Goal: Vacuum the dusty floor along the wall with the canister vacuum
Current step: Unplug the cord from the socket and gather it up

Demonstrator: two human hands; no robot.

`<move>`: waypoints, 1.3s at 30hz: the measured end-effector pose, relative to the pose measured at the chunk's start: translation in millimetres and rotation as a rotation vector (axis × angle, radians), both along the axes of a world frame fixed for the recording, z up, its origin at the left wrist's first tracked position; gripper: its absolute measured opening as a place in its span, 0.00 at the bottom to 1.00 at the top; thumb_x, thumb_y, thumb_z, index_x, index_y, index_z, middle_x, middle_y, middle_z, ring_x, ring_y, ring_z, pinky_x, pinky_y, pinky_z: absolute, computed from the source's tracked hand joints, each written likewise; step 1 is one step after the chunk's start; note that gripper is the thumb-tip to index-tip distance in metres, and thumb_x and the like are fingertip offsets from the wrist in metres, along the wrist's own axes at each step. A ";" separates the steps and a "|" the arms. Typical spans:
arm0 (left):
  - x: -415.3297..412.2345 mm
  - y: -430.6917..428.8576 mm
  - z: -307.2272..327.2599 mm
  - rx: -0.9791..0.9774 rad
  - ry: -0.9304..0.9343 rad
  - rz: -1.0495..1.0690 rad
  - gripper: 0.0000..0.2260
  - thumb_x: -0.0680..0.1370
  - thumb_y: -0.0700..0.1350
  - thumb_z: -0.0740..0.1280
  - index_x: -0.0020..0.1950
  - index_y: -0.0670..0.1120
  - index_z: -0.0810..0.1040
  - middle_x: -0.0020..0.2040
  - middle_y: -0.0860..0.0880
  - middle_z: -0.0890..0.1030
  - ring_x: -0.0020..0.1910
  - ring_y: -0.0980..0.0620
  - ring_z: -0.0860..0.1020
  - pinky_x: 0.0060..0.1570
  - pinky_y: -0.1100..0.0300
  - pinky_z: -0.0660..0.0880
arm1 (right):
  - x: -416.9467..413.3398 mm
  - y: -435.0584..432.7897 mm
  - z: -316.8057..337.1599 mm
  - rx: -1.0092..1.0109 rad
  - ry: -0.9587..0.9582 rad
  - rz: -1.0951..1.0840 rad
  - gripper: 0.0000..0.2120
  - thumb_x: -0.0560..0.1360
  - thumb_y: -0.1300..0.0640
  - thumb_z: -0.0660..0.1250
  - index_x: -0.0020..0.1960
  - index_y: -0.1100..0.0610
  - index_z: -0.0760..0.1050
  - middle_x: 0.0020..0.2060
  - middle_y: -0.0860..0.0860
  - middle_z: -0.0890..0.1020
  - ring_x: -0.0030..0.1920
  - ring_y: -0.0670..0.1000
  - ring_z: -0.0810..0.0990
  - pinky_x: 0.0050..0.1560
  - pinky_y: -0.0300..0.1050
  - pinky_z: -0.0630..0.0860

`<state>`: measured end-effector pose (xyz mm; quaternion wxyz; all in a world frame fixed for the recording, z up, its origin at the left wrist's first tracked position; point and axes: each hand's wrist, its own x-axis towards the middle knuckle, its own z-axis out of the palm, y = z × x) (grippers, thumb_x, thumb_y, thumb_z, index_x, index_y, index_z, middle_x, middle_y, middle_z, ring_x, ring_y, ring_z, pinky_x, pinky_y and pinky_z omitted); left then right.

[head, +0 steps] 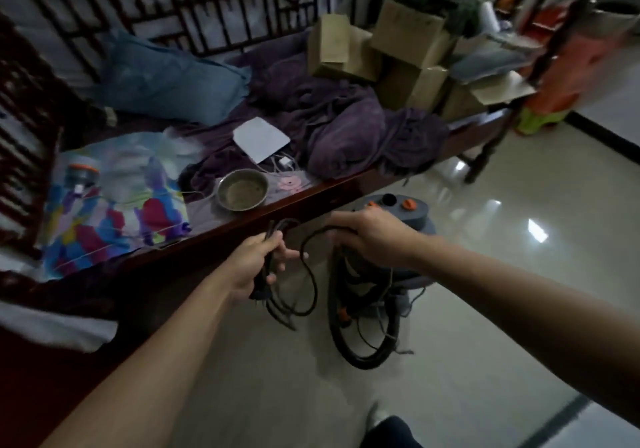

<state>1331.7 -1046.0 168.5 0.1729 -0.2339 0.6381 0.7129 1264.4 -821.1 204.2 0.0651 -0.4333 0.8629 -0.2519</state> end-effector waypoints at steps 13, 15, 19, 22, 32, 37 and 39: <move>-104.3 20.8 4.6 0.146 0.005 -0.206 0.16 0.81 0.51 0.57 0.36 0.47 0.67 0.24 0.53 0.59 0.24 0.55 0.60 0.21 0.64 0.57 | -51.2 249.7 -171.2 0.239 -0.480 -1.275 0.11 0.78 0.54 0.66 0.51 0.62 0.81 0.47 0.62 0.83 0.51 0.62 0.79 0.48 0.48 0.73; -122.8 5.2 5.1 0.067 0.026 -0.152 0.15 0.82 0.51 0.57 0.36 0.46 0.67 0.24 0.53 0.60 0.22 0.56 0.61 0.20 0.65 0.58 | -35.6 287.5 -193.1 0.204 -0.601 -1.460 0.14 0.78 0.53 0.67 0.52 0.64 0.81 0.51 0.64 0.82 0.54 0.63 0.78 0.51 0.49 0.73; -148.3 7.0 -7.5 -0.587 0.116 -0.325 0.14 0.80 0.50 0.64 0.38 0.44 0.79 0.25 0.51 0.73 0.23 0.57 0.69 0.24 0.64 0.65 | -29.7 316.8 -201.4 -0.132 -0.631 -1.678 0.22 0.81 0.49 0.61 0.44 0.65 0.82 0.47 0.65 0.83 0.52 0.63 0.79 0.50 0.50 0.72; -169.0 27.0 -20.1 -0.858 0.213 -0.359 0.13 0.79 0.50 0.65 0.39 0.46 0.82 0.31 0.51 0.80 0.33 0.51 0.76 0.36 0.58 0.70 | -53.8 302.3 -170.8 -0.236 -0.504 -1.550 0.25 0.82 0.46 0.57 0.32 0.60 0.74 0.34 0.63 0.80 0.43 0.65 0.81 0.47 0.56 0.77; -239.0 104.5 -39.8 -0.556 0.202 -0.381 0.12 0.82 0.46 0.60 0.42 0.44 0.76 0.37 0.46 0.81 0.28 0.53 0.69 0.26 0.62 0.64 | -97.5 190.0 -63.5 0.059 -0.425 -0.611 0.08 0.79 0.53 0.64 0.51 0.56 0.78 0.42 0.52 0.81 0.43 0.52 0.77 0.44 0.47 0.72; -259.1 150.8 -43.4 -0.311 0.229 -0.643 0.13 0.83 0.44 0.59 0.46 0.41 0.81 0.43 0.45 0.84 0.32 0.52 0.73 0.24 0.63 0.65 | -113.7 172.4 -46.4 0.032 -0.409 -0.510 0.10 0.80 0.55 0.64 0.56 0.58 0.80 0.46 0.51 0.82 0.45 0.48 0.77 0.46 0.40 0.71; -266.8 169.4 -43.2 -0.251 0.190 -0.813 0.13 0.83 0.45 0.59 0.50 0.41 0.81 0.48 0.41 0.84 0.39 0.48 0.76 0.27 0.62 0.66 | -124.7 171.8 -44.9 -0.115 -0.319 -0.645 0.09 0.79 0.56 0.65 0.54 0.59 0.81 0.43 0.51 0.81 0.44 0.48 0.77 0.45 0.41 0.71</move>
